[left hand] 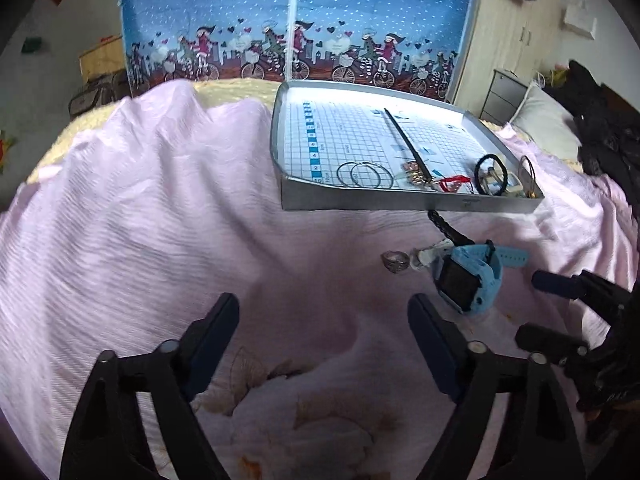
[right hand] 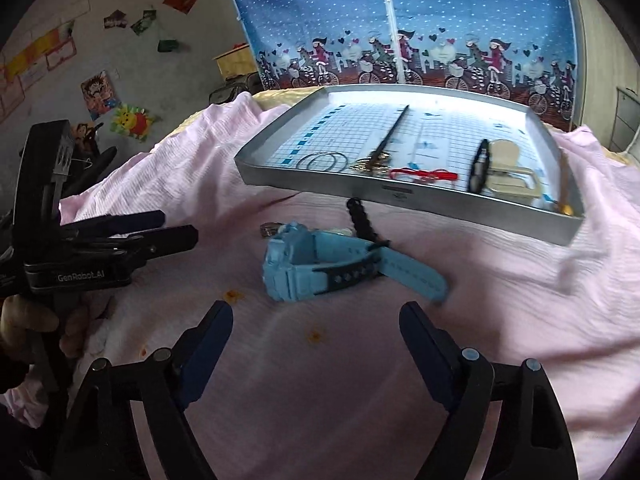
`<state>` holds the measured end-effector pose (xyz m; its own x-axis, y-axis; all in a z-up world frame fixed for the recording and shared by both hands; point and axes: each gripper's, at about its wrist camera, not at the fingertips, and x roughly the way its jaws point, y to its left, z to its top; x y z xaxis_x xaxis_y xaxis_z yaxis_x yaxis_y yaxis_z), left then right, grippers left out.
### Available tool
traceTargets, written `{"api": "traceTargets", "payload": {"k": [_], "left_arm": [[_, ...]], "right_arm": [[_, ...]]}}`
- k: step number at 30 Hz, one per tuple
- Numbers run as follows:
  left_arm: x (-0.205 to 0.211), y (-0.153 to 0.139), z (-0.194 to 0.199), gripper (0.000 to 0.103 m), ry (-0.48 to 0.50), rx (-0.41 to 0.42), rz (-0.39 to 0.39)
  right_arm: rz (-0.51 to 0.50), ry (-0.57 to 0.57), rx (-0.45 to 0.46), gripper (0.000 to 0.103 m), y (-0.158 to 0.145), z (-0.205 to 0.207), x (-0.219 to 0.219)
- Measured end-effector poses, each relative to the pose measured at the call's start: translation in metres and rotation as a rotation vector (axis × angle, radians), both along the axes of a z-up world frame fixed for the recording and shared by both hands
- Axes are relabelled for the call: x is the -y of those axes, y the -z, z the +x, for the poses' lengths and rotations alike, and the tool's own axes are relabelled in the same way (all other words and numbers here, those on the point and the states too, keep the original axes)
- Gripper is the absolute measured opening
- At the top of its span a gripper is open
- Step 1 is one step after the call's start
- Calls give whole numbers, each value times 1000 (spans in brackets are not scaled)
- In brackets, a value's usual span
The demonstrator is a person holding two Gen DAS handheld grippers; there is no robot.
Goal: Organize jewelry
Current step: 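Grasp the silver ring with the left tool while the right tool grasps the light-blue watch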
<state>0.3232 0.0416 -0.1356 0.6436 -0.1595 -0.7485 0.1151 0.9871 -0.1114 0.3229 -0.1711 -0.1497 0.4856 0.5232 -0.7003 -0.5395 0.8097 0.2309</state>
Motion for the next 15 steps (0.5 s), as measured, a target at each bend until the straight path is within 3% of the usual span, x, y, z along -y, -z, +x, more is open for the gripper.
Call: {"api": "traceTargets", "payload": {"k": [3, 8, 11, 15], "left_arm": [[-5, 1, 1, 65, 3, 0, -45], [-5, -7, 0, 64, 33, 29, -82], [3, -10, 3, 61, 69, 39, -78], [18, -4, 10, 48, 118, 18, -50]], "right_arm": [[1, 15, -23, 84, 5, 10, -9], [11, 69, -59, 84, 12, 29, -15], [-25, 112, -64, 71, 15, 35, -16], [11, 140, -79, 60, 15, 40, -3]]}}
